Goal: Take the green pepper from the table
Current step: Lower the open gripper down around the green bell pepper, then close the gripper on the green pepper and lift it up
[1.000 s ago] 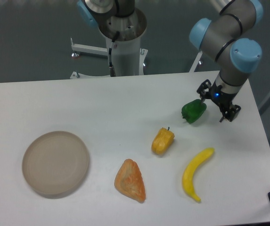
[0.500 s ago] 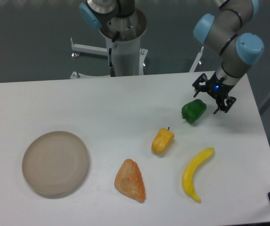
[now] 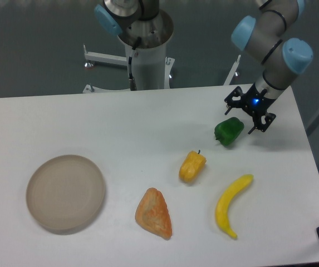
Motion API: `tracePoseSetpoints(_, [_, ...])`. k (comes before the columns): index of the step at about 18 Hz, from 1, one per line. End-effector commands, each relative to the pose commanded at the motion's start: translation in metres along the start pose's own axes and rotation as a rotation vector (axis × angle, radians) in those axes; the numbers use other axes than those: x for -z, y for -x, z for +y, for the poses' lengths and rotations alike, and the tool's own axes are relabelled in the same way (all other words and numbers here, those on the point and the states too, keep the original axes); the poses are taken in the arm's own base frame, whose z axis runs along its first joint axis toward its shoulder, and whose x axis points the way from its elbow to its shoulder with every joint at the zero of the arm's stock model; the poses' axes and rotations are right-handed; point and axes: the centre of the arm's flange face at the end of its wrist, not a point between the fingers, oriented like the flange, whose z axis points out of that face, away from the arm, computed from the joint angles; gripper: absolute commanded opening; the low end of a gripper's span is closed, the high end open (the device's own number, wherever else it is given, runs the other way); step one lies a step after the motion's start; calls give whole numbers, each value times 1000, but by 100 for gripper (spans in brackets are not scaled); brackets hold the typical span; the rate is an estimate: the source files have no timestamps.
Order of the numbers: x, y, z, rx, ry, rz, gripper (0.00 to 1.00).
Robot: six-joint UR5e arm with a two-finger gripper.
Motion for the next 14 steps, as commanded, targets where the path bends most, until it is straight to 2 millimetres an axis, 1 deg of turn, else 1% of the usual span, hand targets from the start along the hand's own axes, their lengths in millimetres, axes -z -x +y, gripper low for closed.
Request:
tracePoseSetpoints(4, [-13, -5, -2, -10, 1, -8, 100])
tracePoseSetpoints(6, [-12, -6, -3, -14, 2, -9, 100])
tracePoseSetpoints(7, [-10, -5, -3, -13, 1, -12, 96])
tracePoseSetpoints(8, [-6, -5, -3, -12, 0, -19, 82])
tracePoseSetpoints(9, [-4, -4, -4, -14, 1, -23, 63])
tracePoseSetpoints(10, [-2, -3, -4, -17, 3, -27, 52])
tracePoseSetpoints(11, [-1, -3, -4, -18, 4, -29, 45])
tracePoseSetpoints(12, [0, -2, -4, -20, 6, -32, 42])
tracePoseSetpoints(14, [5, -1, -5, -22, 9, -39, 40])
